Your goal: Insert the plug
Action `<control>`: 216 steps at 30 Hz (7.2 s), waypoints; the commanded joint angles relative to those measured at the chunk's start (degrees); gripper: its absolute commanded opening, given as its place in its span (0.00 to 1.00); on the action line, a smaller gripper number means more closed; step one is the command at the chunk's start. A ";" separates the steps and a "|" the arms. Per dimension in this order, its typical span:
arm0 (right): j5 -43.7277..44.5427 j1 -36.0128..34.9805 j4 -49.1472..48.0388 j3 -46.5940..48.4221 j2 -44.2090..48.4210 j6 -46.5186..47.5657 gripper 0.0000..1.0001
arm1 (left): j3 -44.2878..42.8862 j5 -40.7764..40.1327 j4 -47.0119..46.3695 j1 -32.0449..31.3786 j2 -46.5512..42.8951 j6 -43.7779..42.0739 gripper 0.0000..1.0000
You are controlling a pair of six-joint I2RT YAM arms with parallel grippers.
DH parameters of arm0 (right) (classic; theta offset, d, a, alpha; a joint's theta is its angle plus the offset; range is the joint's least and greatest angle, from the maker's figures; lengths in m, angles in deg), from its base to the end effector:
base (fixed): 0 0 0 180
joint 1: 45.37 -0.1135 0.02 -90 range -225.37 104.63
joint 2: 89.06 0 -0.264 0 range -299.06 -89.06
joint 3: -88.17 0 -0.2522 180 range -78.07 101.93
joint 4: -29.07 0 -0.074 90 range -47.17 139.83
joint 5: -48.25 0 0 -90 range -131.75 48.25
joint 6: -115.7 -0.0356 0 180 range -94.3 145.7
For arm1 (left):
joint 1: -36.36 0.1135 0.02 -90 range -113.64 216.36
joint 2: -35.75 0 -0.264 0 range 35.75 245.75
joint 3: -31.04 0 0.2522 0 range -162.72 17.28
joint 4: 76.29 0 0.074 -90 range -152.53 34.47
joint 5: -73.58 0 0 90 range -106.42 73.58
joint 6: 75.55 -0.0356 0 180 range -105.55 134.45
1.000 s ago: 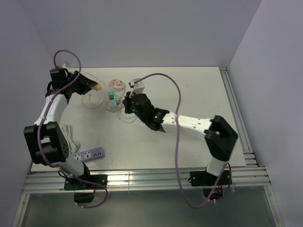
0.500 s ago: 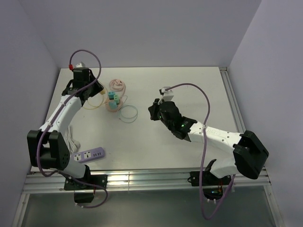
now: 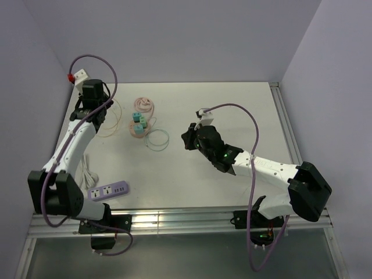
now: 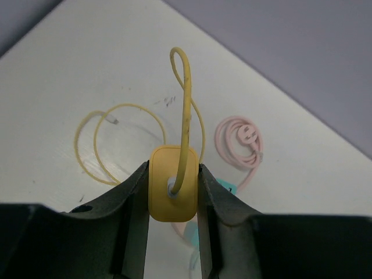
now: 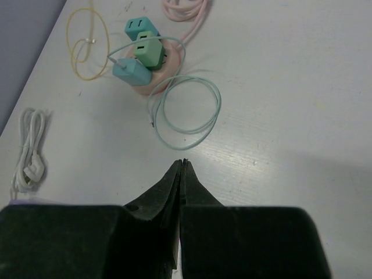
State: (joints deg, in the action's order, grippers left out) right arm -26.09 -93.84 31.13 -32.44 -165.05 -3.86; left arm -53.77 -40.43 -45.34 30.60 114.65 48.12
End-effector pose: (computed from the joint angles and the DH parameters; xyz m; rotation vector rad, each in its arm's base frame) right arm 0.2063 0.2185 0.2630 -0.1292 1.9359 0.6661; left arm 0.3164 -0.0174 0.3534 -0.7265 1.8289 -0.0284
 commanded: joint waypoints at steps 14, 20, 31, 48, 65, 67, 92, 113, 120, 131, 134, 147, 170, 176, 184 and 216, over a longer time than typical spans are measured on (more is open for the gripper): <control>-2.12 2.15 0.01 -3.00 3.92 -1.02 0.00 | 1.70 6.96 -1.64 -2.15 10.84 3.33 0.00; -2.83 2.06 -0.69 -3.53 3.65 -1.29 0.00 | 3.80 6.78 -2.60 -4.52 11.72 3.59 0.00; -3.09 2.15 -0.51 -3.88 3.56 -1.38 0.00 | 6.18 8.89 -5.94 -6.63 13.66 3.77 0.00; -3.18 2.24 -0.16 -3.79 3.13 -1.20 0.00 | 6.45 12.14 -9.02 -7.34 17.61 -2.12 0.00; -3.71 2.41 0.01 -3.88 2.51 -1.29 0.00 | 6.88 9.51 -9.72 -7.60 19.63 -3.53 0.00; -3.71 2.41 0.01 -3.97 2.51 -1.29 0.00 | 7.15 9.51 -10.16 -7.60 19.54 -3.70 0.00; -4.94 2.68 -0.60 -4.23 2.16 -1.73 0.00 | 9.17 5.99 -12.88 -8.65 21.39 -5.98 0.00; -5.82 2.85 -1.30 -4.76 2.42 -1.99 0.00 | 6.62 9.59 -9.46 -10.41 23.85 -10.99 0.00; -5.82 2.77 -1.30 -5.02 2.60 -1.90 0.00 | 6.45 10.22 -9.81 -11.02 25.78 -12.66 0.00; -6.34 2.77 -1.48 -5.20 2.68 -2.08 0.00 | 4.87 5.74 -6.65 -12.87 28.60 -14.77 0.00; -6.87 2.77 -1.57 -5.11 2.60 -2.25 0.00 | 3.99 5.64 -4.54 -14.02 29.91 -13.64 0.00; -8.45 2.76 -2.18 -5.72 3.56 -2.61 0.00 | -0.94 5.81 6.80 -14.37 35.36 3.23 0.00; -9.07 2.76 -2.45 -6.87 4.71 -2.70 0.00 | -7.09 -9.39 18.93 -22.63 44.51 3.68 0.00; -9.86 2.85 -3.41 -7.13 4.71 -2.87 0.00 | -3.40 -5.01 15.60 -22.28 41.35 3.86 0.00; -9.69 2.76 -2.80 -7.92 6.99 -3.05 0.00 | -1.64 8.09 10.50 -22.10 38.09 10.17 0.00; -10.74 2.77 -2.97 -8.89 9.36 -3.49 0.00 | -8.32 -3.51 26.92 -29.22 47.58 14.94 0.00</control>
State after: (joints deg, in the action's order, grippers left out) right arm -36.88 -91.43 29.55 -42.10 -157.53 -7.47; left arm -67.40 -53.43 -40.73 3.35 154.01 69.63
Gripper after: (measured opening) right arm 0.005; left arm 0.364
